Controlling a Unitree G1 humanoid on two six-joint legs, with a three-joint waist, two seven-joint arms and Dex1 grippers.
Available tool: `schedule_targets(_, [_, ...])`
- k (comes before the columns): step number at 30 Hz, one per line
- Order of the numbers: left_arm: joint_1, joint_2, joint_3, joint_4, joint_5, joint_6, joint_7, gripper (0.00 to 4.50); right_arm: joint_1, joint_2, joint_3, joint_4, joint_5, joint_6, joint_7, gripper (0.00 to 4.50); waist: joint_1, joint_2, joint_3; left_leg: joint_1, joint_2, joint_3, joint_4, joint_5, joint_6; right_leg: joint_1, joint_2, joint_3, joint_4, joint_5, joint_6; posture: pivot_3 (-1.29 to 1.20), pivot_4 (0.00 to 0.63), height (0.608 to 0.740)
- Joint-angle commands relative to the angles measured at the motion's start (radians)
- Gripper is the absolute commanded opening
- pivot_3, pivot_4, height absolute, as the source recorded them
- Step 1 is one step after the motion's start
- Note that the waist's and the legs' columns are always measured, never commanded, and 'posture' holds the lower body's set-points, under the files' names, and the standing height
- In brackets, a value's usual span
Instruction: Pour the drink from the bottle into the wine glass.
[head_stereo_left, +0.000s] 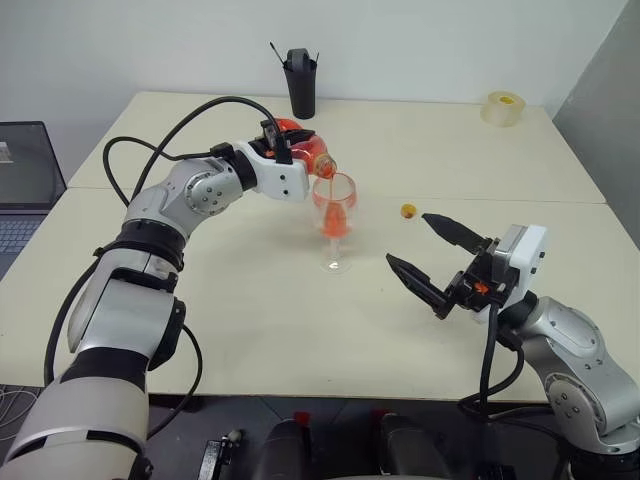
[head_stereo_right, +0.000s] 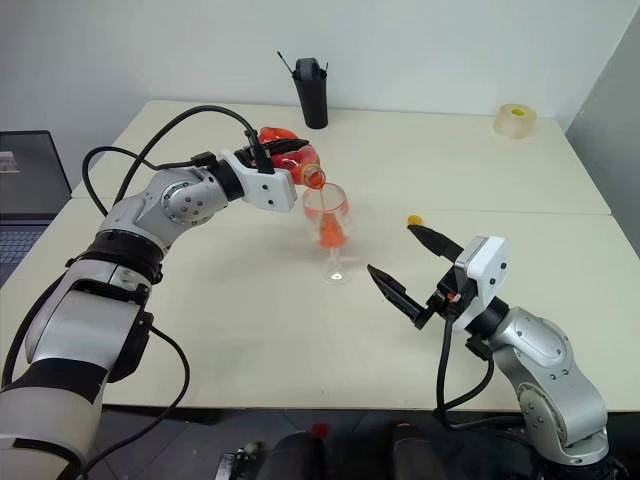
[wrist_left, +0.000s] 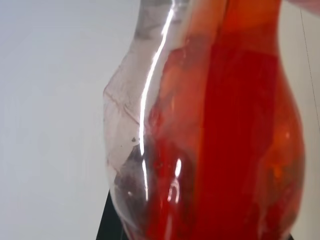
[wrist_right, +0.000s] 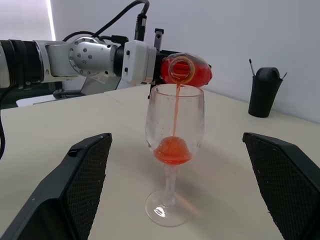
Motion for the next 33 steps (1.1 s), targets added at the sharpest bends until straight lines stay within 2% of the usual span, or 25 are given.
schedule_targets(1, [-0.052, 0.012, 0.009, -0.02, -0.005, -0.01, 0.032, 0.86, -0.012, -0.004, -0.011, -0.019, 0.016, -0.015, 0.0, 4.5, 0.0, 0.0, 0.0, 0.0, 0.0, 0.0, 0.0, 0.0, 0.0, 0.0, 0.0, 0.0, 0.0, 0.0, 0.0, 0.0, 0.15, 0.74])
schedule_targets(26, [-0.053, 0.011, 0.012, -0.022, 0.002, -0.003, 0.037, 0.86, -0.015, 0.002, -0.005, -0.013, 0.023, -0.012, 0.002, 4.5, 0.0, 0.0, 0.0, 0.0, 0.0, 0.0, 0.0, 0.0, 0.0, 0.0, 0.0, 0.0, 0.001, 0.0, 0.0, 0.0, 0.15, 0.74])
schedule_targets(28, [-0.049, 0.004, 0.021, -0.019, -0.014, 0.002, 0.027, 0.86, -0.015, 0.003, -0.005, -0.013, 0.025, -0.01, 0.0, 4.5, 0.0, 0.0, 0.0, 0.0, 0.0, 0.0, 0.0, 0.0, 0.0, 0.0, 0.0, 0.0, 0.001, 0.0, 0.0, 0.0, 0.15, 0.74])
schedule_targets(33, [-0.028, -0.043, 0.096, -0.012, -0.184, 0.041, -0.094, 0.86, -0.017, 0.003, -0.003, -0.012, 0.029, -0.007, 0.001, 4.5, 0.0, 0.0, 0.0, 0.0, 0.0, 0.0, 0.0, 0.0, 0.0, 0.0, 0.0, 0.0, 0.001, 0.0, 0.0, 0.0, 0.15, 0.74])
